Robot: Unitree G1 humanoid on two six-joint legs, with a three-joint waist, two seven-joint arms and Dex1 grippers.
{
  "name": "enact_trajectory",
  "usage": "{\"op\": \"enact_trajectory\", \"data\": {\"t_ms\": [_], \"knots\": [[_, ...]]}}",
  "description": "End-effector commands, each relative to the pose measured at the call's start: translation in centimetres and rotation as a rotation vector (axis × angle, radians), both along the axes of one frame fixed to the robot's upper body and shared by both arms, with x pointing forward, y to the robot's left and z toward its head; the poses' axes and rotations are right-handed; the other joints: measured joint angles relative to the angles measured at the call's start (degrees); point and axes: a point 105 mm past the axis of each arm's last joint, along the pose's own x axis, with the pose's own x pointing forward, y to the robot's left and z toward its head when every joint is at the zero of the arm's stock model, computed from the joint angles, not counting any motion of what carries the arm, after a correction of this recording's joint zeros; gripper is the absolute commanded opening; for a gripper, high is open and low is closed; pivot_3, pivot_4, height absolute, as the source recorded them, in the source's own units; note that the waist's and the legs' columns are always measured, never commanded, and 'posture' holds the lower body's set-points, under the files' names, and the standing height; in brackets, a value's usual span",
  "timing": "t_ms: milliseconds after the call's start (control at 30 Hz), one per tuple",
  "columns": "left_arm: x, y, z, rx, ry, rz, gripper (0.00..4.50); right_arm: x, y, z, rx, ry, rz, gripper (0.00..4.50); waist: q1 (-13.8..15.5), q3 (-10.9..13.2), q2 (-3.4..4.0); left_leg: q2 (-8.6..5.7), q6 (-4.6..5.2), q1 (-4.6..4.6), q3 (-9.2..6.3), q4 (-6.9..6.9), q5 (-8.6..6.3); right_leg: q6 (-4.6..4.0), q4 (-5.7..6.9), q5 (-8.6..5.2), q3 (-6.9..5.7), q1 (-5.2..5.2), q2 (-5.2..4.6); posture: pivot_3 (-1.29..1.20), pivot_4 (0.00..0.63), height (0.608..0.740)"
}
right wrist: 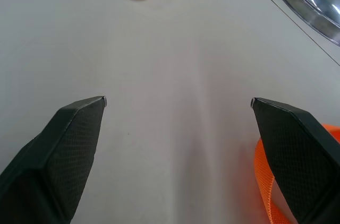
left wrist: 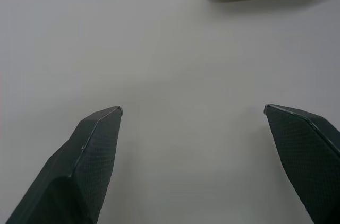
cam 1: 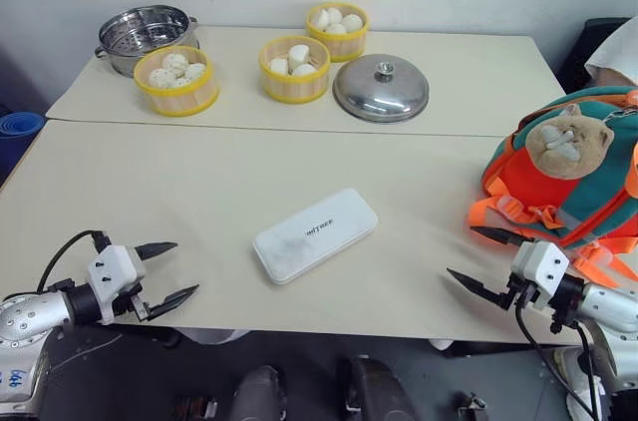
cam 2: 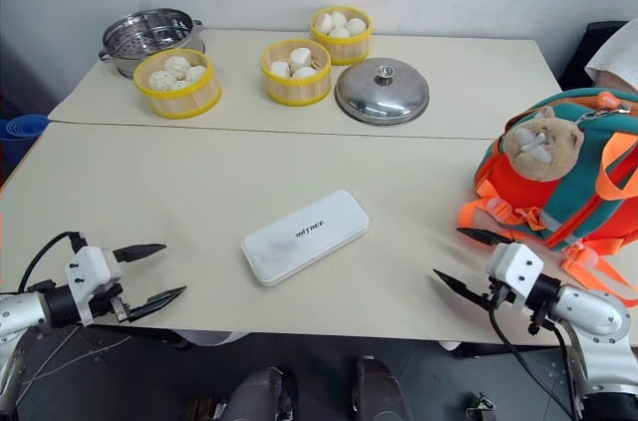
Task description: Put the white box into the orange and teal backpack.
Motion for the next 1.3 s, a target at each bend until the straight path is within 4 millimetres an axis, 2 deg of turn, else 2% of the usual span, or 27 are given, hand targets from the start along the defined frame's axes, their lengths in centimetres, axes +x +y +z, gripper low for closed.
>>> {"op": "enact_trajectory", "data": {"t_ms": [33,133,167,200,267,300,400,533,633,700,733,833,933,1067,1200,1300], "knots": [[0.4,-0.3,1.1,0.009,-0.038,0.011,4.50,0.1,-0.5,0.3,-0.001,0.000,-0.015,4.48,0.01,0.00,0.00,0.00,0.00,0.01,0.00,0.01,0.00,0.00,0.01,0.00,-0.01,0.00,0.00,0.00,0.150,0.740],[1.0,-0.8,1.9,-0.044,-0.054,0.027,4.50,0.4,-0.4,0.5,0.055,0.011,-0.031,4.48,0.06,0.00,0.00,-0.01,0.01,0.03,0.00,0.05,0.02,0.00,0.03,0.00,0.00,0.04,0.00,0.00,0.150,0.740],[0.8,-1.4,2.3,-0.065,-0.040,-0.002,4.50,1.0,0.1,1.1,0.066,-0.005,-0.029,4.48,0.05,0.00,0.00,-0.01,0.01,0.02,-0.01,0.05,0.02,0.00,0.03,0.00,0.00,0.04,0.00,0.00,0.150,0.740],[0.5,-1.9,2.6,-0.077,-0.027,-0.031,4.50,1.6,0.8,1.6,0.070,-0.004,-0.022,4.31,-0.07,0.00,0.00,0.00,0.01,0.01,-0.01,0.05,0.02,0.00,0.03,0.00,0.00,0.04,0.00,0.00,0.150,0.740],[0.5,-2.5,3.1,-0.050,-0.035,-0.062,4.12,3.1,2.5,2.4,0.032,0.009,-0.003,3.96,-0.84,0.00,0.00,0.00,0.00,0.00,0.01,0.07,0.02,0.00,0.06,0.00,0.02,0.02,0.00,0.00,0.150,0.740],[0.6,-2.8,3.2,-0.029,-0.047,-0.063,3.94,3.9,3.3,2.6,0.005,0.029,-0.005,3.64,-1.25,0.00,0.01,0.01,-0.03,0.03,0.01,0.07,0.03,0.00,0.09,0.00,0.03,0.02,0.00,0.00,0.150,0.740],[1.2,-4.0,3.3,-0.047,-0.050,-0.049,3.04,6.4,5.4,3.1,-0.036,0.066,-0.036,2.61,-1.47,0.00,0.04,0.01,-0.14,0.05,-0.03,0.04,0.10,-0.04,0.21,-0.02,0.02,-0.04,0.02,0.00,0.150,0.740],[0.4,-5.8,2.0,-0.062,0.056,-0.074,1.80,9.6,8.2,3.2,-0.076,0.058,-0.086,1.20,-1.45,0.00,0.04,-0.01,-0.18,-0.05,-0.08,0.00,0.12,-0.07,0.21,-0.04,-0.02,-0.14,0.03,0.00,0.150,0.740],[0.4,-6.6,1.5,-0.079,0.096,-0.062,0.86,10.7,10.1,2.7,-0.109,0.065,-0.074,0.13,-1.43,0.00,0.04,-0.02,-0.19,-0.15,-0.06,0.04,0.12,-0.07,0.21,-0.04,-0.02,-0.21,0.03,0.00,0.150,0.740],[0.7,-7.1,1.2,-0.104,0.126,-0.047,0.21,11.0,11.4,2.6,-0.085,0.084,-0.046,0.00,-1.19,0.01,0.03,-0.02,-0.19,-0.18,-0.07,0.05,0.12,-0.07,0.21,-0.03,-0.03,-0.22,0.03,0.00,0.150,0.740],[0.8,-7.5,1.1,-0.122,0.138,-0.047,0.03,11.0,12.2,2.6,-0.049,0.116,-0.024,0.00,-1.19,0.01,0.03,-0.03,-0.18,-0.18,-0.08,0.07,0.12,-0.06,0.22,-0.03,-0.03,-0.22,0.02,0.00,0.150,0.740],[1.6,-8.5,1.8,-0.175,0.117,-0.043,0.03,9.8,13.9,2.7,-0.028,0.142,0.105,0.00,-1.08,0.00,0.03,-0.03,-0.14,-0.19,-0.08,0.12,0.13,-0.05,0.26,-0.03,-0.03,-0.21,0.02,0.00,0.150,0.740],[1.9,-9.0,1.9,-0.202,0.133,-0.060,0.03,8.1,14.2,2.6,-0.030,0.182,0.187,0.00,-1.10,0.00,0.03,-0.04,-0.14,-0.20,-0.10,0.13,0.12,-0.04,0.28,-0.02,-0.06,-0.20,0.02,0.00,0.150,0.740],[2.5,-9.3,1.5,-0.182,0.129,-0.086,0.03,6.0,13.4,2.4,-0.060,0.208,0.237,0.00,-1.09,0.00,0.03,-0.04,-0.15,-0.18,-0.09,0.12,0.12,-0.04,0.28,-0.02,-0.06,-0.21,0.02,0.00,0.150,0.740],[3.8,-10.8,1.4,-0.187,0.115,-0.144,0.03,1.7,11.9,1.7,-0.109,0.299,0.324,0.00,-0.14,0.00,0.03,-0.04,-0.14,-0.18,-0.12,0.12,0.12,-0.04,0.24,-0.02,-0.08,-0.17,0.05,0.00,0.150,0.740],[4.3,-11.9,1.1,-0.191,0.126,-0.182,0.03,0.2,10.8,1.3,-0.117,0.354,0.305,0.00,0.18,-0.02,-0.02,-0.04,-0.14,-0.15,-0.12,0.16,0.11,-0.04,0.22,-0.02,-0.08,-0.10,0.05,0.00,0.150,0.740]]}}
